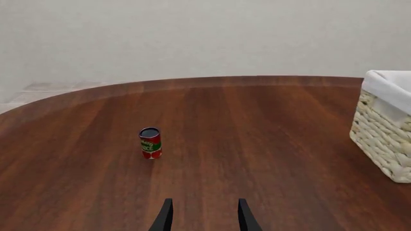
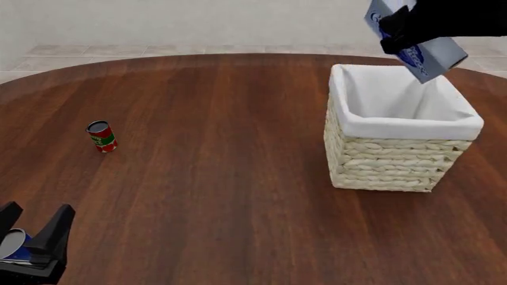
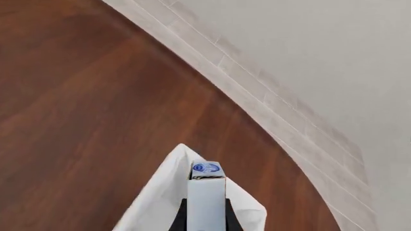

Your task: Pick up the cream cheese box, and put it in the basket.

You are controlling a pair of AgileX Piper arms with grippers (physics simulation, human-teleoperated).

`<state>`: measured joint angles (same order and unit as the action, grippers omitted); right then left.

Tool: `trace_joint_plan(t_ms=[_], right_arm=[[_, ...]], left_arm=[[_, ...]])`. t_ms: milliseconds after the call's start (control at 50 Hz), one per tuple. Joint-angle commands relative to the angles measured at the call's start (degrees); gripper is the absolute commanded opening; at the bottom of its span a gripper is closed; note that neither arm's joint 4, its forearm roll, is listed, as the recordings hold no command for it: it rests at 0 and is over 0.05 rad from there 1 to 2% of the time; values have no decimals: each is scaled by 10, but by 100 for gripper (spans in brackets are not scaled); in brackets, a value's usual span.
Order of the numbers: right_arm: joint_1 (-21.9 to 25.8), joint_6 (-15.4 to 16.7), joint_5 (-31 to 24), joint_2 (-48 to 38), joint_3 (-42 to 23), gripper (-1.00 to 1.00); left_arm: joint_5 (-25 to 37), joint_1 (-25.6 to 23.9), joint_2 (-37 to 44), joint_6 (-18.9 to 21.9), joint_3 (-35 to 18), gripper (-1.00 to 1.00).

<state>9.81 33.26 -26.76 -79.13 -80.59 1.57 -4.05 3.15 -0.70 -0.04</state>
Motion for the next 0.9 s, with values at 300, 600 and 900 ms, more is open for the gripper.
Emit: trace_joint_plan(t_ms=[300, 600, 900], right_arm=[[-23, 53, -107, -60, -83, -100], [-19, 77, -141, -87, -93, -100], [-10, 79, -147, -104, -89, -100]], left_arm=[[-4, 2, 8, 1, 0, 100], [-8, 1, 15, 2, 0, 100], [-12, -1, 22, 6, 0, 100]])
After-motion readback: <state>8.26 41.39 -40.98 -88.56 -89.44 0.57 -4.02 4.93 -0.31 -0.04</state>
